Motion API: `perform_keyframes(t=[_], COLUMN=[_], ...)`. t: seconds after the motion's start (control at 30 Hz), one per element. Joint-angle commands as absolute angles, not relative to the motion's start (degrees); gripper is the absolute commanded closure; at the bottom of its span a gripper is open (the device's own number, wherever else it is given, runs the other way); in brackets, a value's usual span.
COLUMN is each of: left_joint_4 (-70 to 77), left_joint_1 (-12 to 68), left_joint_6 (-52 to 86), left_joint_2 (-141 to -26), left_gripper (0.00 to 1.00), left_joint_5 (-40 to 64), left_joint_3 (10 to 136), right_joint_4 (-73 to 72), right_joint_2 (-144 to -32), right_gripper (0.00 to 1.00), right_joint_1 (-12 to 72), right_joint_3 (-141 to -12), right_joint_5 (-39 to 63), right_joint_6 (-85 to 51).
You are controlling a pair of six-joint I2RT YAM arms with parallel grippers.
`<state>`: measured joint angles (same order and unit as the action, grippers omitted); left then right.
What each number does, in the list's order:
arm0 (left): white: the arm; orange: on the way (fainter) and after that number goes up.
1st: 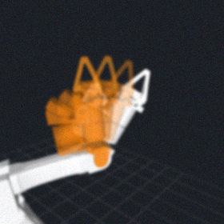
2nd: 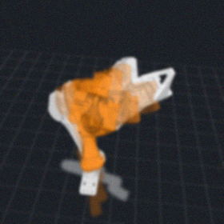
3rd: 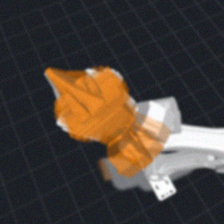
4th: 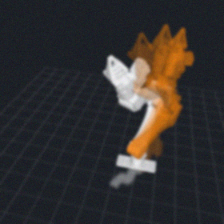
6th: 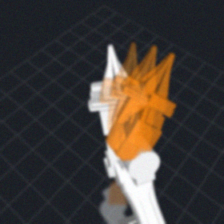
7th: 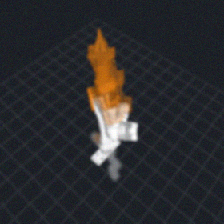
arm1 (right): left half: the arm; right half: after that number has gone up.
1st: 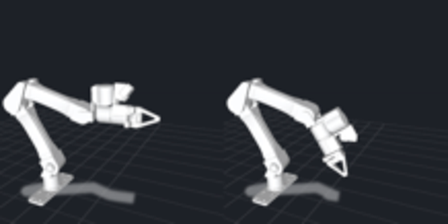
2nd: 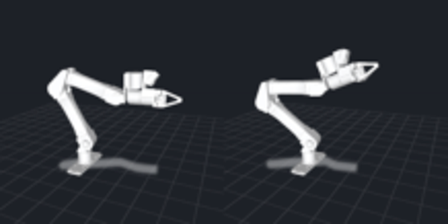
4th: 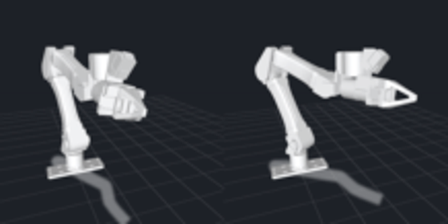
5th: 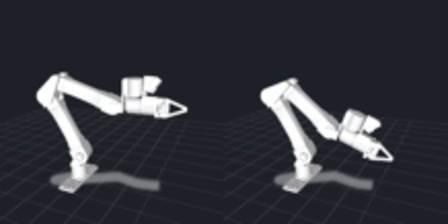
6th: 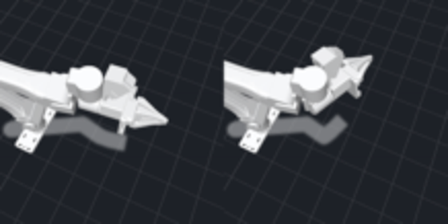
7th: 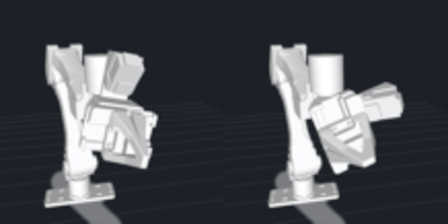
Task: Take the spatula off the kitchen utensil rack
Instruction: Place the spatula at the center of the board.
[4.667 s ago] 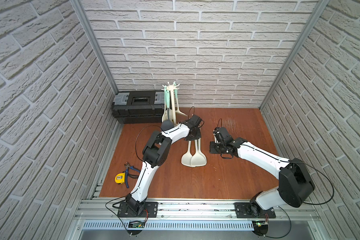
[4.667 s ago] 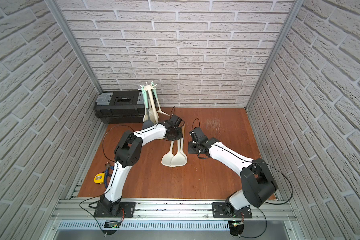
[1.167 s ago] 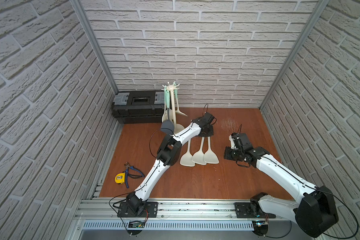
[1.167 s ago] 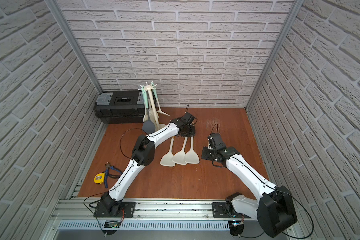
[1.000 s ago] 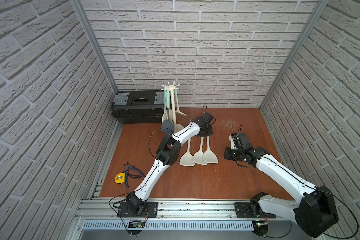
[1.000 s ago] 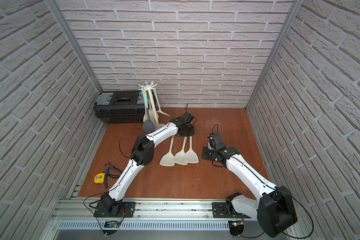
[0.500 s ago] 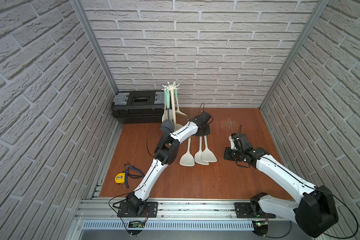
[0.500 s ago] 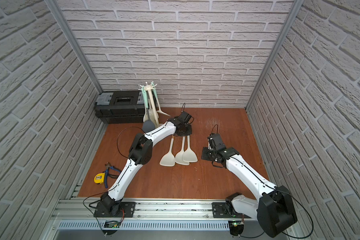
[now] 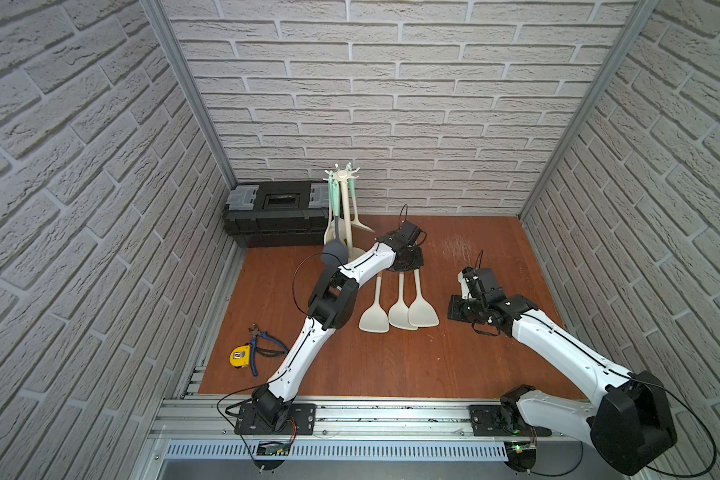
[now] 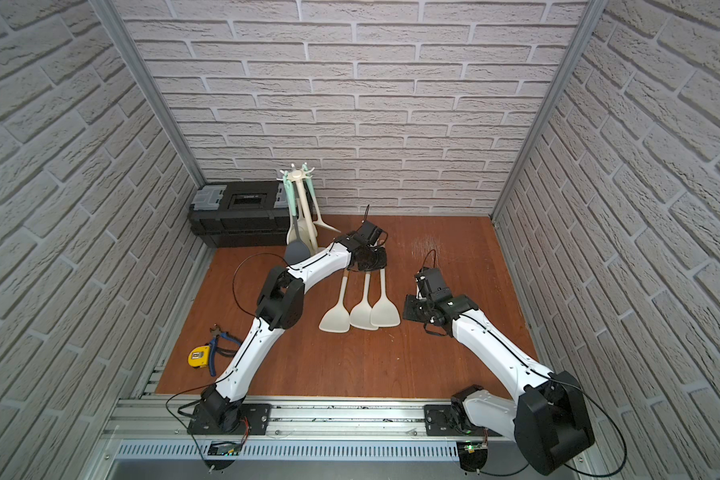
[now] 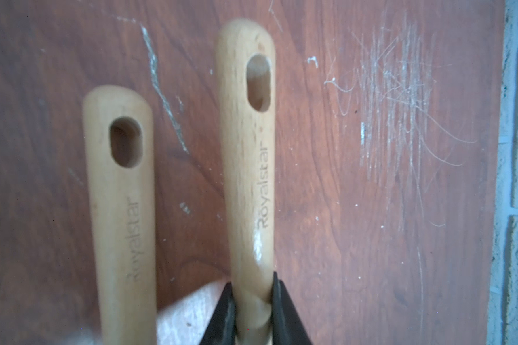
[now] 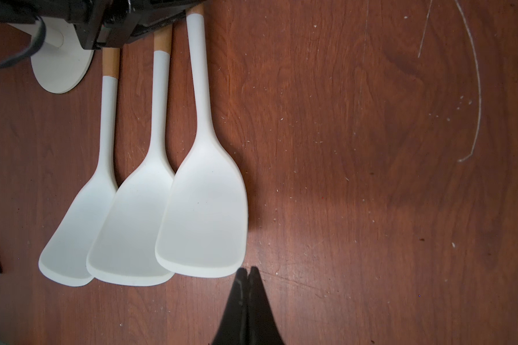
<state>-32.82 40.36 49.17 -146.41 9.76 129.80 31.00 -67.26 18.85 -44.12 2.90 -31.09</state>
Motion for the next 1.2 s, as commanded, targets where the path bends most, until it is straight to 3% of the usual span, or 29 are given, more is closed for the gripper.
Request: perform_keyframes(t=[0.0,0.3,0.47,0.77,1.17], left_joint_4=[-31.9,-31.9,-32.7,-32.8,-35.4], left_joint_1=[40.9,42.2,41.9,41.4,40.3], left_joint_6=[50.4,52.4,51.9,50.0,37.2], left_joint_2=[-143.4,-146.3,-146.6,-144.2,-126.5], left_gripper=[1.00,1.00,0.75,0.59,0.57], left_joint_5=[10.2,8.9,7.2,7.0,9.2], left_joint_3=[130.8,131.1,130.7,131.2,130.8], right_joint_4=[30.0,30.8,31.4,31.7,31.4], right_joint_2=[-66.2,-65.1,-64.1,-63.6,-65.4], right_gripper=[0.97,0.97,0.97,0.96,0.95], right_joint_1=[18.5,18.5,18.5,18.5,18.8], right_joint_3=[-43.1,-42.9,-42.6,-43.2,-50.8], right_joint_5=[3.1,2.6,1.9,2.2,3.7], right_joint_6=[-30.9,-30.7,-30.3,-30.4,-29.4])
